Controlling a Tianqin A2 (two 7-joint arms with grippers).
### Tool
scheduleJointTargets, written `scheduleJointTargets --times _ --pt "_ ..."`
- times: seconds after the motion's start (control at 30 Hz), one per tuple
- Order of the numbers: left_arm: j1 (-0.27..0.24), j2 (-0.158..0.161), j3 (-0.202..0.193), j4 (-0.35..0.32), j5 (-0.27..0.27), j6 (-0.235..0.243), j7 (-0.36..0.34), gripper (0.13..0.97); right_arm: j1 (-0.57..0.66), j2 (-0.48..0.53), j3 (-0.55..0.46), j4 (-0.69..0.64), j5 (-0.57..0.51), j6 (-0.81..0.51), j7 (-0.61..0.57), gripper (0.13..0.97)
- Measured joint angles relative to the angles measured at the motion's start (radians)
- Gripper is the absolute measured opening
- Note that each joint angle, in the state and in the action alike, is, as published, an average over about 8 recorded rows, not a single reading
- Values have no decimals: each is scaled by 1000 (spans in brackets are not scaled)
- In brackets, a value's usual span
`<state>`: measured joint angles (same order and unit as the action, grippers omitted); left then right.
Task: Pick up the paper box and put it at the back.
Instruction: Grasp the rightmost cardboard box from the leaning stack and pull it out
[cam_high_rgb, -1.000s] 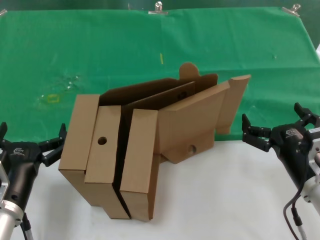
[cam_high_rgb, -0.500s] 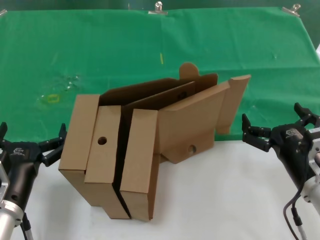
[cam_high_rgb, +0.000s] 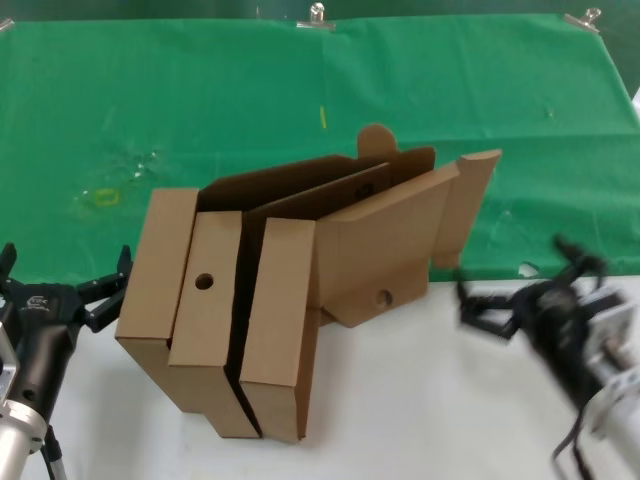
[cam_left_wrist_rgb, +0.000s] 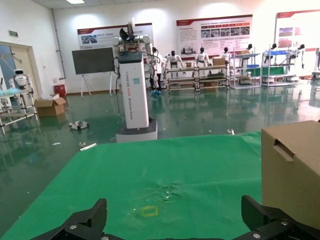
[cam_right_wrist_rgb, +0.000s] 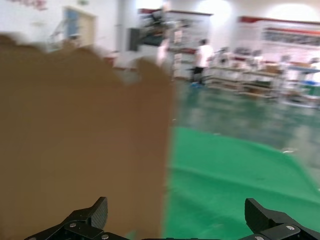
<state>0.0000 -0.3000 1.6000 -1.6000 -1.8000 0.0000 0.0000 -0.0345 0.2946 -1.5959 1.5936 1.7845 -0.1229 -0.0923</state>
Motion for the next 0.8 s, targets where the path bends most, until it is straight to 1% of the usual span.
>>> scheduleJointTargets --times 0.2,0.27,0.37,0.4,0.6,0.67,0.7,0.8 --pt "0 0 0 0 0 0 0 913 -45 -17 -67 7 12 -156 -124 966" --pt "0 0 0 0 0 0 0 897 -53 -12 -100 5 30 -226 -168 966" --pt "0 0 0 0 0 0 0 897 -54 -4 -137 -17 74 -348 -251 966" --pt "0 0 0 0 0 0 0 897 -51 -3 -145 -32 92 -392 -285 966" --pt "0 0 0 0 0 0 0 795 3 -21 -140 -169 197 -647 -492 966" --pt "0 0 0 0 0 0 0 762 29 -30 -132 -221 224 -716 -543 963" --pt "0 0 0 0 0 0 0 762 43 -35 -129 -246 235 -745 -563 962" --pt "0 0 0 0 0 0 0 684 85 -51 -123 -317 261 -812 -606 959"
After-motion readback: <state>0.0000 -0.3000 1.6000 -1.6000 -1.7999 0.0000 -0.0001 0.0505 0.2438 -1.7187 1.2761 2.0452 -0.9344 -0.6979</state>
